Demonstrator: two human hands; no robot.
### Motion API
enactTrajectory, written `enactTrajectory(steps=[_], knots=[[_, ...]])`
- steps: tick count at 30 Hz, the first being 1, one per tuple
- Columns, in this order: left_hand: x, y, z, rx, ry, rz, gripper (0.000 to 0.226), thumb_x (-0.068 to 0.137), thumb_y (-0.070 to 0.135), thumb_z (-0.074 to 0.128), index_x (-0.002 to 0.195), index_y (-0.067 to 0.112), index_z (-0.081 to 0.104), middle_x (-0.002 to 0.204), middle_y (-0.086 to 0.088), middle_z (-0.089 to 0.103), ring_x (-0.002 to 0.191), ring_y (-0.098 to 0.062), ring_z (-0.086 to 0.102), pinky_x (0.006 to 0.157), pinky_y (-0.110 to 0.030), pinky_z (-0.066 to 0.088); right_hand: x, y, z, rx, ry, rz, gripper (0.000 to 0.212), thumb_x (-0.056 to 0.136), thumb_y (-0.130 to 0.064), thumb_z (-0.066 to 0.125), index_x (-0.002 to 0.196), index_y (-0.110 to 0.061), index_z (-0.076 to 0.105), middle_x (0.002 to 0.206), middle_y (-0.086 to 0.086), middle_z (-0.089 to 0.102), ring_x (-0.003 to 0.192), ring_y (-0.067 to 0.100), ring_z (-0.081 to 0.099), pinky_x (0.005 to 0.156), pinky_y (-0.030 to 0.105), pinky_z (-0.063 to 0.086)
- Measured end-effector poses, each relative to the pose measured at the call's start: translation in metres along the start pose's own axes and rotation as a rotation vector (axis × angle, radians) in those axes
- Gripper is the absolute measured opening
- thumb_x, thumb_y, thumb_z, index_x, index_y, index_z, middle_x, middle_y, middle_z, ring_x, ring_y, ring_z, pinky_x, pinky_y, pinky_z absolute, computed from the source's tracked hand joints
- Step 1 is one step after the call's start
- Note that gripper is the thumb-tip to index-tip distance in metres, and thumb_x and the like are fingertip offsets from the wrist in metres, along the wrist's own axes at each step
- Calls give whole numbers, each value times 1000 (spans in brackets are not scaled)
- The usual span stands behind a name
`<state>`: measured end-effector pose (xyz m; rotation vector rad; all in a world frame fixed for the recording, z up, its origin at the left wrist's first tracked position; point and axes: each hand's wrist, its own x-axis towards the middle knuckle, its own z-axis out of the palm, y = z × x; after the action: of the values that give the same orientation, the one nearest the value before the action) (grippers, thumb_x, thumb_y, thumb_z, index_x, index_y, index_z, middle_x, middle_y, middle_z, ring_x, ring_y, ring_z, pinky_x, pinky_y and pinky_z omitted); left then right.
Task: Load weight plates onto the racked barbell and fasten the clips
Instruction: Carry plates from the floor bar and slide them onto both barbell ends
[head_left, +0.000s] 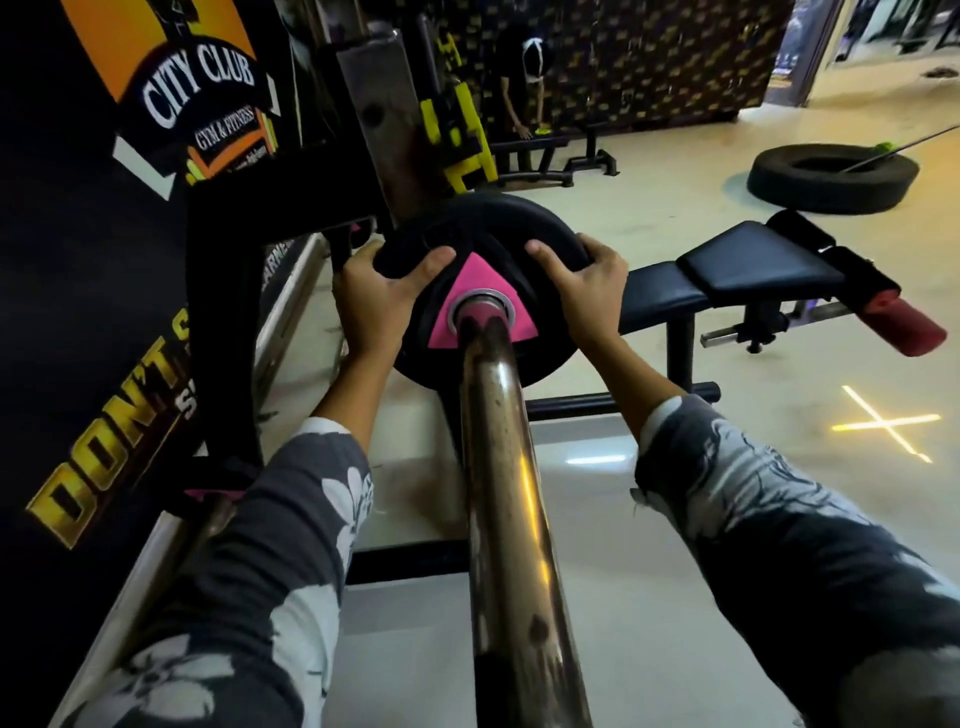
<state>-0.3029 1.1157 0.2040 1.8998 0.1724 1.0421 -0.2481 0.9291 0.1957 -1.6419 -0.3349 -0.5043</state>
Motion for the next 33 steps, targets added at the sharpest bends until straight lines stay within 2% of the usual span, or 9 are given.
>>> enactTrajectory(steps=[3,6,10,15,19,21,23,27,33], knots=[[23,-15,12,32,7,-44,60,55,75,68,75,19,64,74,3,69,71,-13,67,63,-32,56,24,13,14,-4,11,5,47,64,-57,66,80,-13,68,68,0,66,61,3,60,60,20,48],[40,-25,21,75,20,-25,65,55,79,64,77,18,64,77,0,70,73,-15,67,66,-38,56,41,25,25,-39,30,-24,49,66,-58,64,80,-11,67,67,-1,62,59,0,55,59,18,46],[45,-26,27,91,28,46,76,60,78,57,83,6,64,80,-5,70,73,-14,63,63,-31,52,52,33,32,-99,69,-43,53,68,-60,60,76,-8,63,61,-5,54,51,-4,48,52,10,38],[40,-20,22,75,-8,75,71,63,72,59,85,5,61,76,6,60,70,-8,56,54,-11,38,48,30,30,-119,45,-22,44,73,-53,63,81,-9,62,65,-4,57,58,-1,50,53,10,40],[30,-19,14,125,-54,122,50,81,50,64,104,6,58,91,0,63,88,-15,59,64,-6,36,33,24,23,-114,4,33,36,82,-44,62,96,-11,58,81,-3,61,75,7,58,71,26,51],[26,-21,13,226,-94,133,52,87,44,59,123,8,50,119,-9,60,111,-22,54,81,-14,34,25,24,21,-167,-44,52,43,86,-44,57,114,-12,51,106,3,62,97,15,59,86,34,50],[15,-19,6,310,-131,172,58,90,43,55,134,8,40,135,-13,49,125,-25,46,93,-24,35,8,20,14,-232,-82,51,50,89,-41,53,128,-13,40,127,9,52,114,20,51,96,32,43],[-28,-1,-22,397,-157,288,52,92,39,50,132,6,43,131,-16,53,122,-29,49,98,-40,40,-41,-8,-11,-383,-161,-22,50,91,-37,51,132,-11,38,135,12,42,118,26,48,98,37,41],[-137,43,-72,438,-268,322,49,92,42,37,125,7,50,124,-12,58,117,-27,53,96,-33,39,-147,-49,-56,-527,-300,-174,41,92,-35,50,123,-9,49,127,13,52,117,27,49,102,47,38]])
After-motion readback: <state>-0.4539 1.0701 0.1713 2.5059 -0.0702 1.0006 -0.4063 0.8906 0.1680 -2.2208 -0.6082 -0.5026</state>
